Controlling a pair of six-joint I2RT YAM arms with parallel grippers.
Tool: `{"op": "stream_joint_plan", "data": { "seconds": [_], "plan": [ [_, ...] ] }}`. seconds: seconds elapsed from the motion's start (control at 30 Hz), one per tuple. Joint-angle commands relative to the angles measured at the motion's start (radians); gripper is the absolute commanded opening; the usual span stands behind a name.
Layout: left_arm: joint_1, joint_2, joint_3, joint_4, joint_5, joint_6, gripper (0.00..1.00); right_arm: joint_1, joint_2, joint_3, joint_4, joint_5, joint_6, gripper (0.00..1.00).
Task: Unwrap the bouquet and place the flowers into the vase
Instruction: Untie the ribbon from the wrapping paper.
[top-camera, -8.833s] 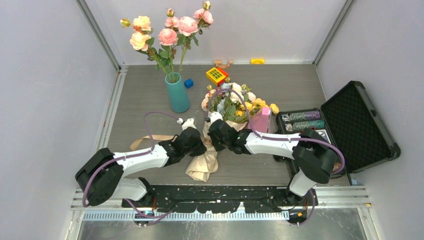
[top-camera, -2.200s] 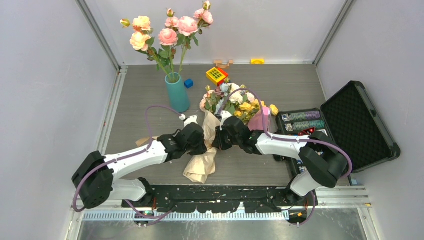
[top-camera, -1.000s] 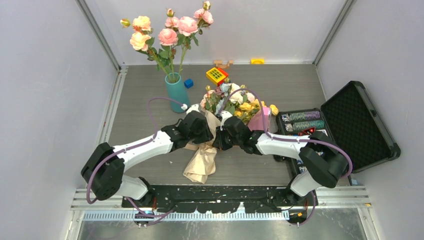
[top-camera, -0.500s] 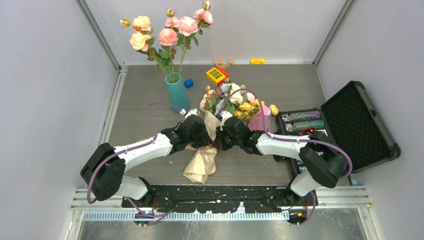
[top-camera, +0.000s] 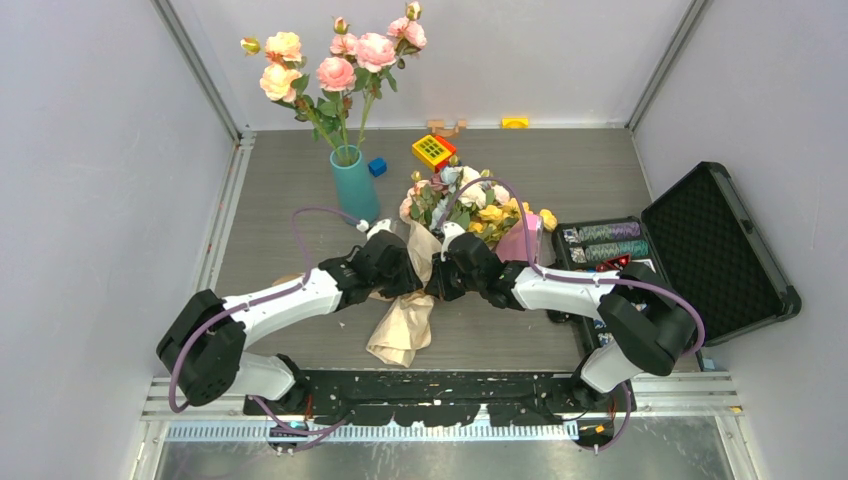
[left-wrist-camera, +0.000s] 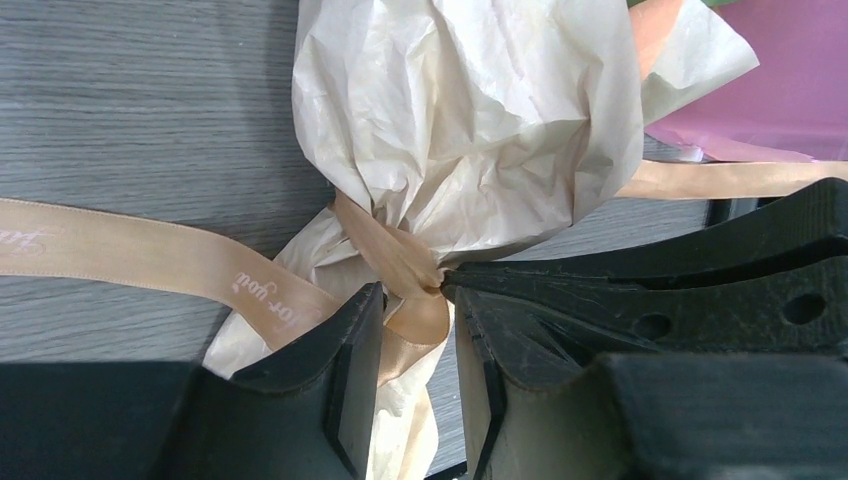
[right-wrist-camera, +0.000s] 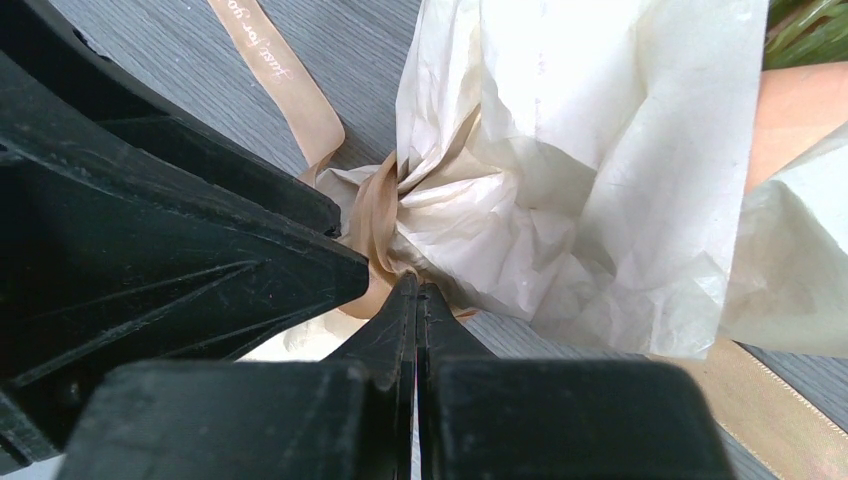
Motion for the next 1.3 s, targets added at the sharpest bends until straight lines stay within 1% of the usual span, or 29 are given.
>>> {"op": "stream_joint_plan", "data": {
  "seconds": [0.0, 0.23, 0.4, 1.0, 1.2, 1.27],
  "plan": [
    [-0.001, -0.013, 0.001, -0.028, -0.016, 0.000, 0.35, -0.002, -0.024, 0.005, 0.024, 0.016, -0.014, 0.00],
    [-0.001, 0.006, 0.003, -0.038, -0.041, 0.002, 0.36, -0.002, -0.020, 0.005, 0.025, 0.013, -0.013, 0.00],
    [-0.001, 0.022, 0.012, 0.006, -0.043, 0.001, 0.38, -0.002, -0.018, 0.006, 0.025, 0.013, -0.016, 0.00],
    [0.002, 0.070, 0.032, 0.064, -0.069, -0.002, 0.42, -0.003, -0.009, 0.006, 0.024, -0.001, -0.019, 0.00],
    [0.004, 0.080, 0.040, 0.073, -0.083, -0.001, 0.40, -0.002, -0.011, 0.001, 0.021, -0.002, -0.021, 0.00],
    [0.004, 0.085, 0.040, 0.079, -0.083, 0.000, 0.37, -0.001, -0.011, 0.001, 0.019, -0.003, -0.022, 0.00]
  ]
}}
